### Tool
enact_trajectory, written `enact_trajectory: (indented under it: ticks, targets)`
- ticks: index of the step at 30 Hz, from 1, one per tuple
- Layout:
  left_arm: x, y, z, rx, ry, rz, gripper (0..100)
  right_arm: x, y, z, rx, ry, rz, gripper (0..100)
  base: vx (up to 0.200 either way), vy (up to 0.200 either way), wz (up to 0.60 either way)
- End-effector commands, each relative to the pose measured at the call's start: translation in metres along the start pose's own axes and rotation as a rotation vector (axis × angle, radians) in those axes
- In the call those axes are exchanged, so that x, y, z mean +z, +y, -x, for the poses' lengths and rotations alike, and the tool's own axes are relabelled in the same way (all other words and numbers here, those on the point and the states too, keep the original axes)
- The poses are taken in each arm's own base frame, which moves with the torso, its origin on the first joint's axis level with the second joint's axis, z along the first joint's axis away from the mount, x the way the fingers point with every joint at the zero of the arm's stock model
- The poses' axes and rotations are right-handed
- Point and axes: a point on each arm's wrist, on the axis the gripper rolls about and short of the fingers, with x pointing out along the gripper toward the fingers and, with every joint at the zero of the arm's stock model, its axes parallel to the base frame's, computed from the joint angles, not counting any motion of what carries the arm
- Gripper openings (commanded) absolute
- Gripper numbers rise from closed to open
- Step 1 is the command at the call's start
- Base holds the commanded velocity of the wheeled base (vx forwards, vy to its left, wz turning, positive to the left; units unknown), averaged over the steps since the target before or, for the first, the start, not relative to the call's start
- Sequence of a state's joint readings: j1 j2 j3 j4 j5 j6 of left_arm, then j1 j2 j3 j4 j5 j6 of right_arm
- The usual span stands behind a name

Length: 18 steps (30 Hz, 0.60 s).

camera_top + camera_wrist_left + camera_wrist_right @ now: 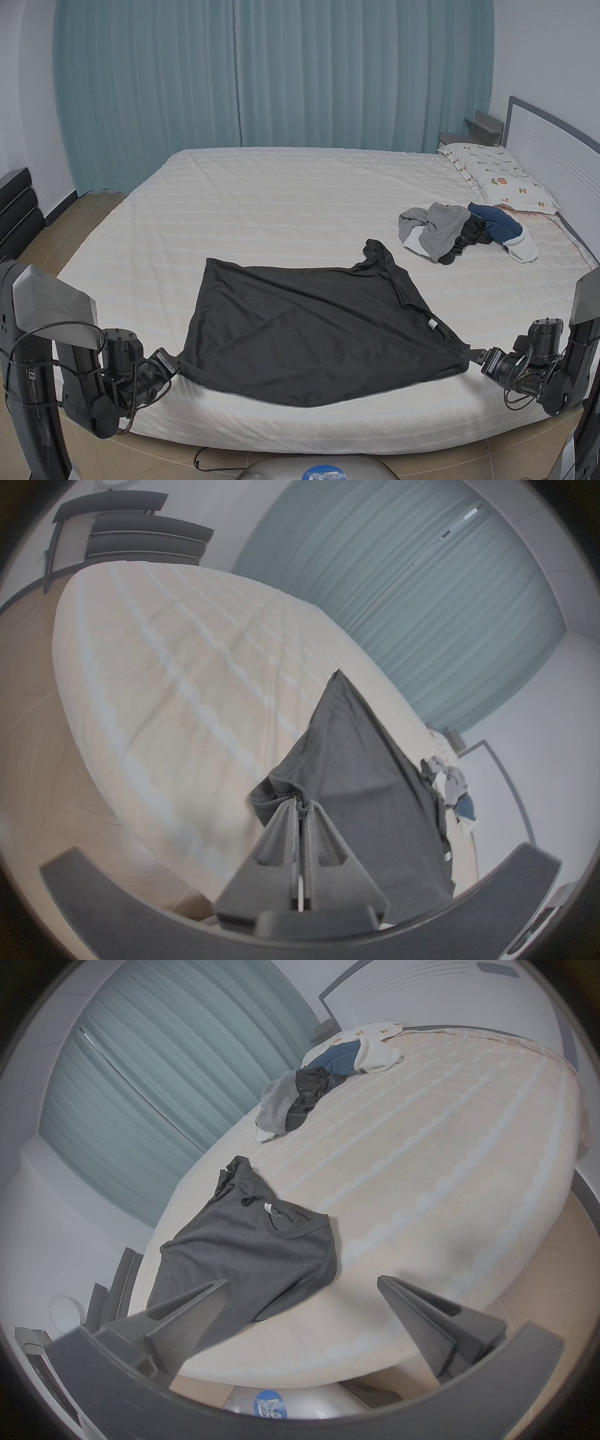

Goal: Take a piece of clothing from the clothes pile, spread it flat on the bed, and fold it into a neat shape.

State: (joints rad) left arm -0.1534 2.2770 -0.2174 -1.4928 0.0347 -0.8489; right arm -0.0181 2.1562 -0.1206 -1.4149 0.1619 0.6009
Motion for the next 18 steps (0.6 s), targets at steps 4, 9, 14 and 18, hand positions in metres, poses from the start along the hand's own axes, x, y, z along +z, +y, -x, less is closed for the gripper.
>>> enact_trajectory:
  ticks: [4,9,14,18]
  targets:
    - [0.028,-0.018,0.008,-0.092,-0.115,0.077,0,-0.008,-0.008,-0.044,-0.012,0.044,0.006,0,0.000,0.000,0.00]
    - [0.035,-0.021,0.007,-0.113,-0.139,0.143,0,-0.003,-0.006,-0.059,0.001,0.028,0.016,0,0.000,0.000,0.00]
    - [0.038,-0.020,0.007,-0.112,-0.151,0.151,0,0.008,-0.001,-0.072,0.016,0.007,0.021,0,0.000,0.000,0.00]
    - [0.039,-0.020,0.008,-0.112,-0.155,0.151,0,0.016,0.005,-0.071,0.037,-0.025,0.024,0,0.000,0.000,0.00]
